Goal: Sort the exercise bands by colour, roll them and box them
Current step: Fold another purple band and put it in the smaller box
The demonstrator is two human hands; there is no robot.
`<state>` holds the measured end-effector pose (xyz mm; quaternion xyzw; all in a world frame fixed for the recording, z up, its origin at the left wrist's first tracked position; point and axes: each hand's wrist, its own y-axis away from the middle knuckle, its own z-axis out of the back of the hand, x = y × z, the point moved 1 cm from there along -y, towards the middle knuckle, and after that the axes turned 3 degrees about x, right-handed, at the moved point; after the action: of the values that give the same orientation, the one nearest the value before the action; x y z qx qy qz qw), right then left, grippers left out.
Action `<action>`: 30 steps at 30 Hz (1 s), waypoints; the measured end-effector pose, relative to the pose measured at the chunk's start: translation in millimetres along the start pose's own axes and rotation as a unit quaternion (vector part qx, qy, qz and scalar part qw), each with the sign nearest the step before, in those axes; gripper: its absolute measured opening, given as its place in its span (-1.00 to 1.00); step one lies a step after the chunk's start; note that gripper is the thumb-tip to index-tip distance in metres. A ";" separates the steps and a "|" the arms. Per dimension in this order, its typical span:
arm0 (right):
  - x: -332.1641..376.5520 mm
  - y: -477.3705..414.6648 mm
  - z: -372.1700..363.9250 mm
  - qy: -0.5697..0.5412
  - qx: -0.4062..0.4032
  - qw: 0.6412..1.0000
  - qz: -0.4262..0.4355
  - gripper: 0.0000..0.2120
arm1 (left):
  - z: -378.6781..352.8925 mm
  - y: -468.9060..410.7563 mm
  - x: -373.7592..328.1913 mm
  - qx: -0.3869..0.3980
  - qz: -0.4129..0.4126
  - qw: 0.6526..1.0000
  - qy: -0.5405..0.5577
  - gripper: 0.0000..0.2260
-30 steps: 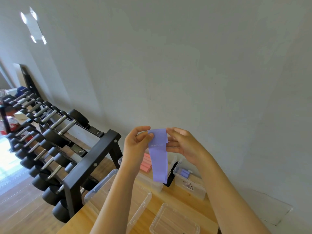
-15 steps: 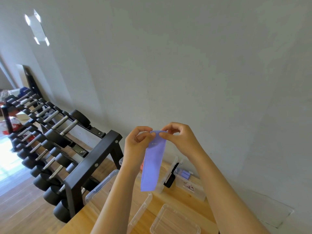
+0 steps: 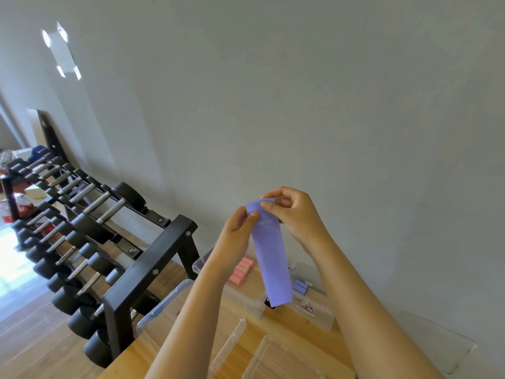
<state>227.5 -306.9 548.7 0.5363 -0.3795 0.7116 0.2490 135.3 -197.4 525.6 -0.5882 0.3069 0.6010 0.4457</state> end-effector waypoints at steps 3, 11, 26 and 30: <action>4.8 -2.6 2.6 0.000 -0.011 1.000 0.007 -0.89 | -7.9 -8.0 2.3 -0.003 -0.006 1.000 0.015 -0.65; 13.2 -3.4 3.6 -0.007 -0.021 0.999 0.027 -0.85 | -18.0 -11.3 -6.3 -0.029 -0.021 0.999 -0.005 -0.72; 1.3 3.6 4.9 -0.049 -0.015 0.998 -0.042 -0.86 | -12.4 -11.0 -11.9 -0.069 -0.042 0.996 0.035 -0.54; 2.7 3.6 3.9 -0.042 -0.021 0.999 -0.023 -0.88 | -11.9 -11.1 -14.8 -0.064 -0.041 0.996 0.041 -0.54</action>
<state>226.2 -312.3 550.8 0.5690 -0.3921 0.6742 0.2608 149.0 -206.0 540.4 -0.6517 0.2615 0.5761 0.4184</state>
